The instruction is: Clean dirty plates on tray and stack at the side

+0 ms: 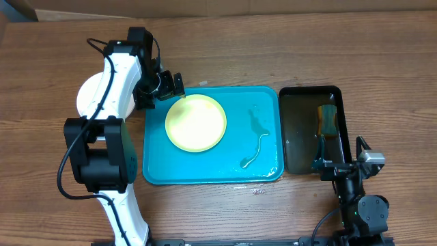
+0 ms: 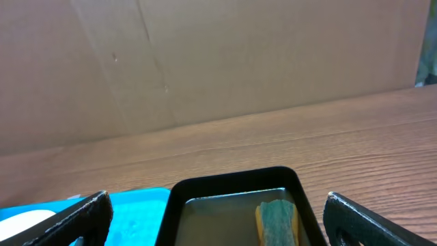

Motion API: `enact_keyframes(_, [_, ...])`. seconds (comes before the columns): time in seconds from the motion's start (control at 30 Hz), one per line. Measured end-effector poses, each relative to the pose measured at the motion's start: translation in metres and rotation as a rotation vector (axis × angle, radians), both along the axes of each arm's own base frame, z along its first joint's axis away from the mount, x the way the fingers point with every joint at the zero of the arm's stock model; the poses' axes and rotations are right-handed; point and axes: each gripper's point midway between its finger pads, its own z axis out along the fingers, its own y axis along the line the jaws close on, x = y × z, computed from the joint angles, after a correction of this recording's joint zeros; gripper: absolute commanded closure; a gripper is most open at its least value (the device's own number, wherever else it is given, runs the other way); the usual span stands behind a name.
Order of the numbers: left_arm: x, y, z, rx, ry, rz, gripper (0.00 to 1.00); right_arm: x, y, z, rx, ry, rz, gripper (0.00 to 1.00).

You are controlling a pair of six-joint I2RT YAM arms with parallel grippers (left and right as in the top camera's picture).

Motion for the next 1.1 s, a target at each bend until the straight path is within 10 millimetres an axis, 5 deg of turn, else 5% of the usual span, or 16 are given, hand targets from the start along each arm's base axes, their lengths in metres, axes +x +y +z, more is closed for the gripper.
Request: enact_keyframes(1.1, [0.0, 0.0, 0.0, 0.0, 0.0, 0.0, 0.0, -0.001, 0.015, -0.002, -0.202, -0.006, 0.092, 0.0])
